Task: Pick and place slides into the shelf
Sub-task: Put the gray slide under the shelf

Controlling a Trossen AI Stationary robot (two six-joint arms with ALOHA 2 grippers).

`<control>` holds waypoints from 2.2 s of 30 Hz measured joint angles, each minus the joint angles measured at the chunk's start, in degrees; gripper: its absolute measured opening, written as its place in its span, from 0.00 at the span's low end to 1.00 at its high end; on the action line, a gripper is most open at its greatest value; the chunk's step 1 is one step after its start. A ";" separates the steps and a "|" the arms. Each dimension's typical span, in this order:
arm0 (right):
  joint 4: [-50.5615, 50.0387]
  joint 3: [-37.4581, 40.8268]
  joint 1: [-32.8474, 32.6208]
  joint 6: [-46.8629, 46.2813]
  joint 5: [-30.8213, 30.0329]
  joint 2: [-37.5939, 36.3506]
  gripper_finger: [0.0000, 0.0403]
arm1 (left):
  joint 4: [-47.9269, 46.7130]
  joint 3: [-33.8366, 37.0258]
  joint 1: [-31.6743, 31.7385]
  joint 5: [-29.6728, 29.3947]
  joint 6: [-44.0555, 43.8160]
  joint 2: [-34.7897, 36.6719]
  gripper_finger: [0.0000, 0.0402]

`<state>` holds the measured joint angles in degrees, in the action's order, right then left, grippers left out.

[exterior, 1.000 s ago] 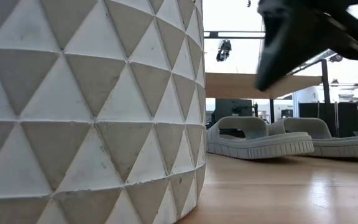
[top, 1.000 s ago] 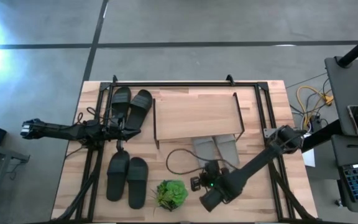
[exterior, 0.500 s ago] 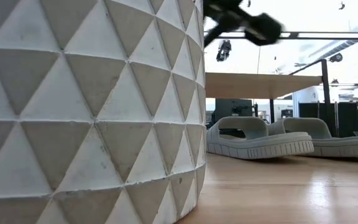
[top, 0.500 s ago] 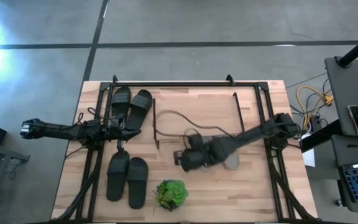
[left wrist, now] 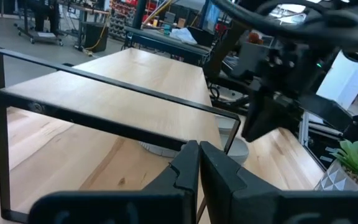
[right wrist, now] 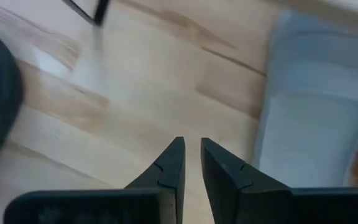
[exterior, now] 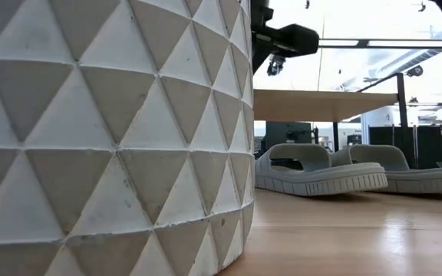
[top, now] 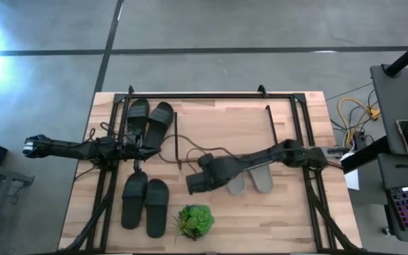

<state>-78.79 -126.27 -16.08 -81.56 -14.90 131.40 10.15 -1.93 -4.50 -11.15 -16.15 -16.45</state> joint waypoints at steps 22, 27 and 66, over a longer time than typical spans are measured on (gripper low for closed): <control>-6.21 -8.60 -2.47 -4.41 -7.17 8.17 0.11 | 0.06 0.00 0.00 0.01 0.01 -0.05 0.00; -6.09 -8.55 -2.40 -4.66 -3.92 10.52 0.11 | 0.06 0.00 -0.01 0.01 0.01 -0.01 0.00; -11.36 -4.19 -3.04 -15.51 -30.80 -12.02 0.11 | 18.92 -2.82 -0.63 1.00 -20.61 -1.56 0.00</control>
<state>-90.15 -130.47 -19.11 -97.07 -45.70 119.38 29.07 -4.76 -5.14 -10.14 -36.76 -18.00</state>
